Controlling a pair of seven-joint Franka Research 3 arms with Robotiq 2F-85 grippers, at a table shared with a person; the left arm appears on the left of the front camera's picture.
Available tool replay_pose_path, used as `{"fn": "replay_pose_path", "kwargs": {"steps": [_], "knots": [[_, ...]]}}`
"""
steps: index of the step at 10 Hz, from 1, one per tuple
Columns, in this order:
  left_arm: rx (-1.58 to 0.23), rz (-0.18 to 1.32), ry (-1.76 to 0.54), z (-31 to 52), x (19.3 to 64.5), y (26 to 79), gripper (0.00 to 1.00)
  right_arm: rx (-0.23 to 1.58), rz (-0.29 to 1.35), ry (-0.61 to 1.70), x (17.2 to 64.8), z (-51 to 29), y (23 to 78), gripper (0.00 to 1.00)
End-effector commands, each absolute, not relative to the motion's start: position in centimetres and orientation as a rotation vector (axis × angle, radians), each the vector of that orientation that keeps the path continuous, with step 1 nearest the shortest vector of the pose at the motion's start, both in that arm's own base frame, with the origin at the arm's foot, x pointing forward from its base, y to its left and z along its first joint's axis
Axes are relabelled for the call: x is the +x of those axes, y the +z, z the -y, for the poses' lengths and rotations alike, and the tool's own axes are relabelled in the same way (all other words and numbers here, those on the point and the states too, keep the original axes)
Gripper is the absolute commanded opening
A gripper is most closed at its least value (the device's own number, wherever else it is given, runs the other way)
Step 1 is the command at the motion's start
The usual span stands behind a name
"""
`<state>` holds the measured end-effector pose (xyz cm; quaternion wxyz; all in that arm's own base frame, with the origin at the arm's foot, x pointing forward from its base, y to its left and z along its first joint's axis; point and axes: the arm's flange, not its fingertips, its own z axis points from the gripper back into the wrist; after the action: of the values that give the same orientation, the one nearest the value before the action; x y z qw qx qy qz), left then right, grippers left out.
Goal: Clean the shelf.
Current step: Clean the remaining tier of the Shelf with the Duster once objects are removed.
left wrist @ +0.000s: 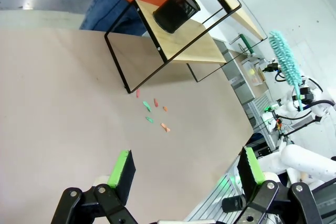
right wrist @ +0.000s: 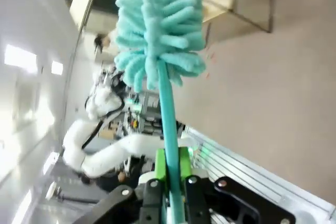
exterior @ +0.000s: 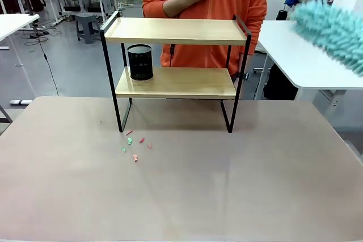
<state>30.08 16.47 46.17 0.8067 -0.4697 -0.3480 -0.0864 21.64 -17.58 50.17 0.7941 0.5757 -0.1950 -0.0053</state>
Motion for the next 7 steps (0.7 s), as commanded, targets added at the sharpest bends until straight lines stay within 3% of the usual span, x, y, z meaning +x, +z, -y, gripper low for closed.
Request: {"fn": "replay_pose_path", "kwargs": {"steps": [1,3,4,7], "knots": [[-1.015,0.776,-0.194,-16.2,30.2,46.2,1.00,1.224,0.343,-0.149,24.0,14.6,47.2,0.12],[-1.015,0.776,-0.194,-16.2,30.2,46.2,1.00,1.051,0.284,-0.268,26.9,11.8,45.1,0.12],[-1.015,0.776,-0.194,-16.2,30.2,46.2,1.00,1.181,0.349,-0.156,23.9,16.5,46.0,0.12],[-1.015,0.776,-0.194,-16.2,30.2,46.2,1.00,1.181,0.349,-0.156,23.9,16.5,46.0,0.12]]}}
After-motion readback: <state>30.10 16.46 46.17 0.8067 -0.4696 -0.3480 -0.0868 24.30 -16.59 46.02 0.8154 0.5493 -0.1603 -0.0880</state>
